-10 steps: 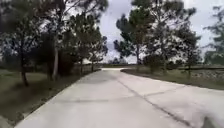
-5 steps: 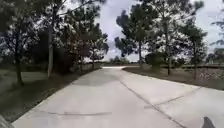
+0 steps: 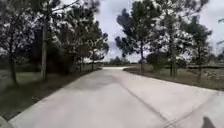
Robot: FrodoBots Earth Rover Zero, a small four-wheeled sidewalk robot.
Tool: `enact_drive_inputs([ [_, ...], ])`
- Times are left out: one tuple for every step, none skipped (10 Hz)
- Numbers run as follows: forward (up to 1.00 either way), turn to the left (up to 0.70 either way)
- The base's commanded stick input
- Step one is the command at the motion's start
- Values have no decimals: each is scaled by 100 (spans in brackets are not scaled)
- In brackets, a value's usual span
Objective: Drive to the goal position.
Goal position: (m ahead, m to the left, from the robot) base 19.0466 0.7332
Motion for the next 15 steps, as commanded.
enact_drive_inputs([
  [85,0],
  [85,0],
  [85,0],
  [85,0],
  [85,0],
  [85,0],
  [85,0],
  [85,0],
  [85,0],
  [85,0],
  [85,0],
  [85,0],
  [85,0],
  [85,0],
  [85,0],
])
